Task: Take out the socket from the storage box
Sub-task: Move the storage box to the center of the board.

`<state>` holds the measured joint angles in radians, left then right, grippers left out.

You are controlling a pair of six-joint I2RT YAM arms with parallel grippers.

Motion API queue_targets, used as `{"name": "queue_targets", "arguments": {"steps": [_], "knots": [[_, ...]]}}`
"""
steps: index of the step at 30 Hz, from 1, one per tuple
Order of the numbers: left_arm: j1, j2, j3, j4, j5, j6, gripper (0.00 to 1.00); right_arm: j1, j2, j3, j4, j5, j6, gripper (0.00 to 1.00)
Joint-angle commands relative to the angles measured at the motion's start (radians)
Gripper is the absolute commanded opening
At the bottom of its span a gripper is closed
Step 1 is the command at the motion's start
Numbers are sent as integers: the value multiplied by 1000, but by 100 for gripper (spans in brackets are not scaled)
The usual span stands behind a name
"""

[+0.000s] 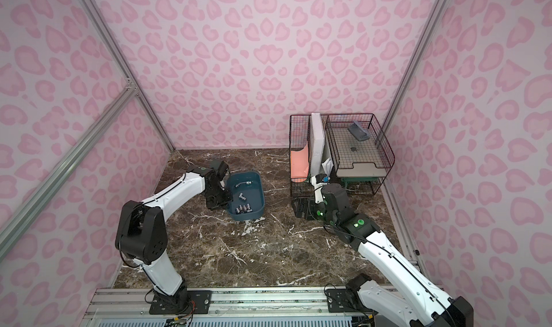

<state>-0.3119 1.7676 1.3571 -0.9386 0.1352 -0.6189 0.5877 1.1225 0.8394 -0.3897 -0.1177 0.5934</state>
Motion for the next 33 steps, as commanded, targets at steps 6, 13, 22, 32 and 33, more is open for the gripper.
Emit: {"name": "queue_targets", "arguments": {"steps": [6,13,22,32,33], "knots": [[-46,-48,-8,-213,186,-43,0,6,33,12,34,-20,1,96],[-49,-62,43,-300,157,-23,0,15,70,24,46,-28,20,97],[-58,-100,-15,-195,79,10,0,38,182,104,2,-48,42,96],[-87,-206,-199,3,-1,36,0,138,391,218,55,0,68,90],[-90,-217,-221,20,-12,37,0,149,420,233,61,4,71,89]]}}
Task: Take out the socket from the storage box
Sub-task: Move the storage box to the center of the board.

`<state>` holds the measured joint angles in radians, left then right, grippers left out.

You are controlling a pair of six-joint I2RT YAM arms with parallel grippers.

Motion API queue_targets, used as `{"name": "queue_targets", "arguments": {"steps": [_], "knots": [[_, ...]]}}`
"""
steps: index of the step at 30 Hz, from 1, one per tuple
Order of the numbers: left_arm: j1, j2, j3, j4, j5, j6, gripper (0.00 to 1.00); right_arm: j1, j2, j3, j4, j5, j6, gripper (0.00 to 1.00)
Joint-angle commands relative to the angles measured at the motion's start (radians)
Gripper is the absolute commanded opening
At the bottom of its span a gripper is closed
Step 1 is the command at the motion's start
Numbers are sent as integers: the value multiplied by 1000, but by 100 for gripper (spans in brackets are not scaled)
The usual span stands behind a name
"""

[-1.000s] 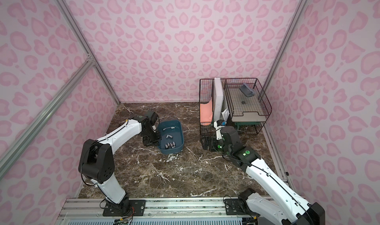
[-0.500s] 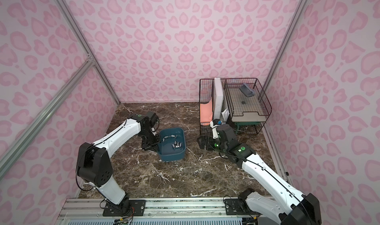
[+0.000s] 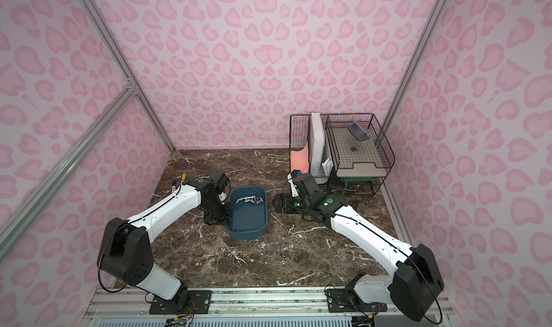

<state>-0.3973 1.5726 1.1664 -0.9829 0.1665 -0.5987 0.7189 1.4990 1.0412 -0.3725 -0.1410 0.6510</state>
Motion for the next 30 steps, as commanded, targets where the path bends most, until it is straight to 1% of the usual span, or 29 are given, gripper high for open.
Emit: {"name": "queue_targets", "arguments": {"steps": [1,9,10,13,15,19,21,26,30], "knots": [[-7,-34,-51,84,-52,16,0,28,68,47,55,30,14,88],[-18,-93,-149,172,-80,22,0,102,260,167,120,58,-14,78],[-17,-97,-157,178,-81,22,2,109,277,177,131,60,-25,77],[-19,-118,-182,199,-83,26,12,120,333,202,162,60,-61,74],[-18,-135,-193,206,-90,27,18,122,377,234,147,86,-81,71],[-18,-165,-204,212,-93,31,27,123,436,273,155,85,-129,66],[-18,-182,-205,202,-105,33,34,122,475,310,134,86,-164,63],[-17,-237,-186,160,-138,45,34,122,575,425,65,78,-258,55],[-17,-309,-170,140,-150,58,36,122,637,479,27,70,-314,53]]}}
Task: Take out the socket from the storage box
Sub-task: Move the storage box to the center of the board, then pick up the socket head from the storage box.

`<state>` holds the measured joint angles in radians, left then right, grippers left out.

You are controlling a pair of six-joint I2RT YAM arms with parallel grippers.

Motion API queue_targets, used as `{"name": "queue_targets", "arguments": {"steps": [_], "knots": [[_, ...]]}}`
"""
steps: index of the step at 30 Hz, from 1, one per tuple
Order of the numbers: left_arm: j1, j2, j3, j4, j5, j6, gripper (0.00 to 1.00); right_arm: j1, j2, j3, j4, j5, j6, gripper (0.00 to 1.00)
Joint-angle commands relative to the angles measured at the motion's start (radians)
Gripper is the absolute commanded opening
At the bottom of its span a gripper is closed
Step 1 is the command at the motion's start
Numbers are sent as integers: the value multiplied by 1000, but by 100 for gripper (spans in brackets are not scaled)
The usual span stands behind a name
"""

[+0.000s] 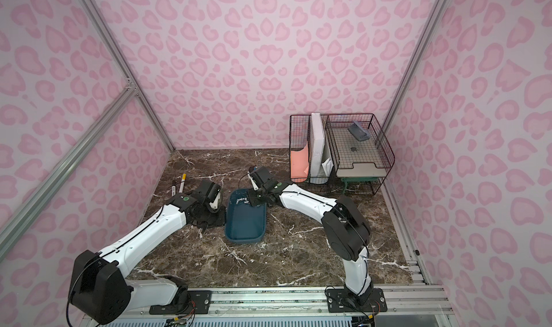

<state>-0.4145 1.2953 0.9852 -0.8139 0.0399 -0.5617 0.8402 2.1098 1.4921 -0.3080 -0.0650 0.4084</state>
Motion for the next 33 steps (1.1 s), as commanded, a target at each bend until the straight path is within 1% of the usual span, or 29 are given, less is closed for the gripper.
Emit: {"name": "queue_targets", "arguments": {"steps": [1,9,12,15,16,19,24,33], "knots": [[0,-46,15,-30,-22,23,36,0,38,40,-46,-7,-77,52],[0,-127,27,-43,-21,33,36,5,133,138,-97,0,-104,47],[-1,-143,24,-37,-28,31,36,5,168,179,-125,2,-116,43],[0,-149,25,-35,-37,28,36,4,176,193,-128,11,-124,39],[0,-149,28,-37,-37,29,36,4,205,201,-134,16,-127,39],[0,-146,29,-39,-35,28,36,4,232,223,-150,28,-135,37],[0,-144,28,-44,-40,29,36,4,257,226,-133,27,-143,32],[0,-149,38,-56,-56,36,37,4,304,258,-134,45,-154,28]]}}
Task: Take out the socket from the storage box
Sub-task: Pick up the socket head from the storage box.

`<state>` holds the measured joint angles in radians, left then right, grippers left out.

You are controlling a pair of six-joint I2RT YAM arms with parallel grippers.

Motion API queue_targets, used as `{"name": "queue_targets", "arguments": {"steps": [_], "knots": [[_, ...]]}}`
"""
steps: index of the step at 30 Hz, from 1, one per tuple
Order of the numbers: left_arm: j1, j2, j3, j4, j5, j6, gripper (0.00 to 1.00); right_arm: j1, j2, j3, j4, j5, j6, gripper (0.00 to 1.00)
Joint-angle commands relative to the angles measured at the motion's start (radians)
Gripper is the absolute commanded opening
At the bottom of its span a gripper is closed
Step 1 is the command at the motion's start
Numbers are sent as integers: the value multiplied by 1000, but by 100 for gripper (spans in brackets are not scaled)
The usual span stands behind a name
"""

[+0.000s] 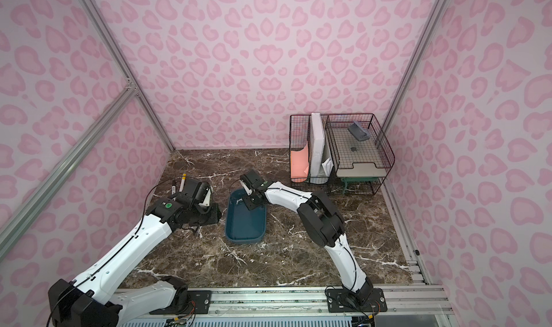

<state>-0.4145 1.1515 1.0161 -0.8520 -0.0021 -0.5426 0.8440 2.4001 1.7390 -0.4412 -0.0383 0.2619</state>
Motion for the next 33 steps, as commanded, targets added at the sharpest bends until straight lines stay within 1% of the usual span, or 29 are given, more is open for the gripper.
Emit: {"name": "queue_targets", "arguments": {"steps": [1,7,14,17,20,26,27,29,31,33], "knots": [[0,-9,7,-21,-15,17,37,1,20,18,-1,23,-7,28],[0,-25,9,-28,-22,24,38,0,52,52,-23,39,-8,32],[-1,-22,12,-30,-29,23,38,5,66,52,-25,61,11,30],[0,-23,17,-33,-39,23,38,9,67,52,-22,65,14,26],[0,-25,24,-38,-48,21,39,15,48,45,-9,61,9,17],[0,-31,40,-59,-79,24,43,23,-29,37,-10,54,6,10],[-1,-34,42,-62,-87,24,44,24,-47,33,-13,54,9,9],[0,-42,44,-61,-93,23,50,23,-85,22,-19,51,12,9],[0,-51,48,-56,-84,33,62,23,-139,-1,-21,52,17,7],[-1,-57,51,-53,-68,39,70,23,-189,-28,-24,55,29,6]]}}
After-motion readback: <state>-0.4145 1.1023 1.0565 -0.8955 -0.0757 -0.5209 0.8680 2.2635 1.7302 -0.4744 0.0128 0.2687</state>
